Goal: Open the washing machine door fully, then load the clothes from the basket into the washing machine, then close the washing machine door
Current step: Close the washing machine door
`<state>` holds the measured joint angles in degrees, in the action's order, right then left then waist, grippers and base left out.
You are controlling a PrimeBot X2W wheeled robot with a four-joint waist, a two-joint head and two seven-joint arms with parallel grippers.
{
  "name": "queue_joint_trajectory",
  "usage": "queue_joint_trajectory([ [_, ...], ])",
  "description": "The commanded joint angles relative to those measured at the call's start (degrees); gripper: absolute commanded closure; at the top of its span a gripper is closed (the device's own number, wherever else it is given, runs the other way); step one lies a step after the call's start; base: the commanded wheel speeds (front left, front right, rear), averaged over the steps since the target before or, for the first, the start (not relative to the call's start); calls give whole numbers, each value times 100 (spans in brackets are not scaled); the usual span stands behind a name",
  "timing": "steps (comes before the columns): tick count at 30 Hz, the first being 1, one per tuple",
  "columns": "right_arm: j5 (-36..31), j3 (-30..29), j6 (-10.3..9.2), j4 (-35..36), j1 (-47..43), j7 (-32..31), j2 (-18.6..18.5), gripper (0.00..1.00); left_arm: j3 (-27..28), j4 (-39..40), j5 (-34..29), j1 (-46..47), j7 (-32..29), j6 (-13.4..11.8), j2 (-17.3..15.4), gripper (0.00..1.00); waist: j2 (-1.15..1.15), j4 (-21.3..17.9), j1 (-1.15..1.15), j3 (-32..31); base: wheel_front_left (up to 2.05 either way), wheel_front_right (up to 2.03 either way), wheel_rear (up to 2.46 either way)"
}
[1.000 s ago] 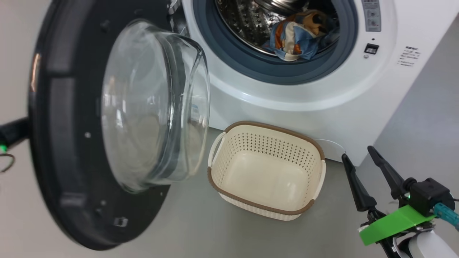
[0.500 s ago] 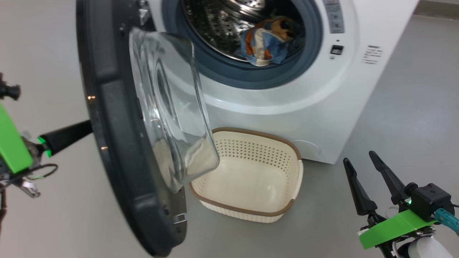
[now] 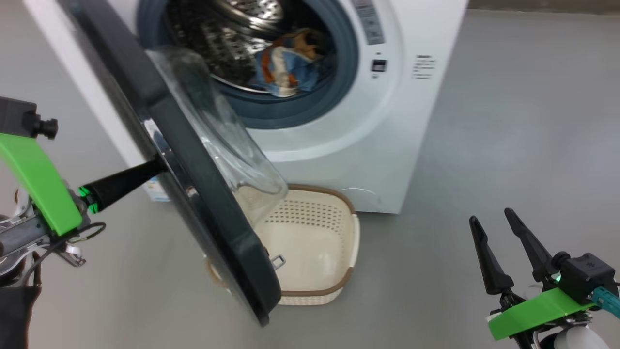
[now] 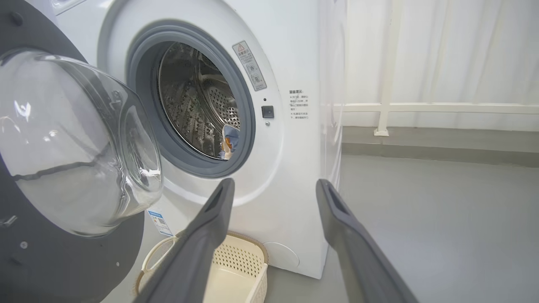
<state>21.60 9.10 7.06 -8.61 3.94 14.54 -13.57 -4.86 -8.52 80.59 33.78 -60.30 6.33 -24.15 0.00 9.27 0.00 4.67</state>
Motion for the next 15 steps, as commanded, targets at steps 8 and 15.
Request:
queue_joint_trajectory([
  [8,-24,31,43,163,-53,46,-59,0,207,-10,-164,195,220,4,-141,100,0,-740,0,13,0,0,0],
  [15,-32,26,43,165,-45,46,-38,0,265,-90,-232,225,424,35,-106,100,0,-866,0,-4,0,0,0],
])
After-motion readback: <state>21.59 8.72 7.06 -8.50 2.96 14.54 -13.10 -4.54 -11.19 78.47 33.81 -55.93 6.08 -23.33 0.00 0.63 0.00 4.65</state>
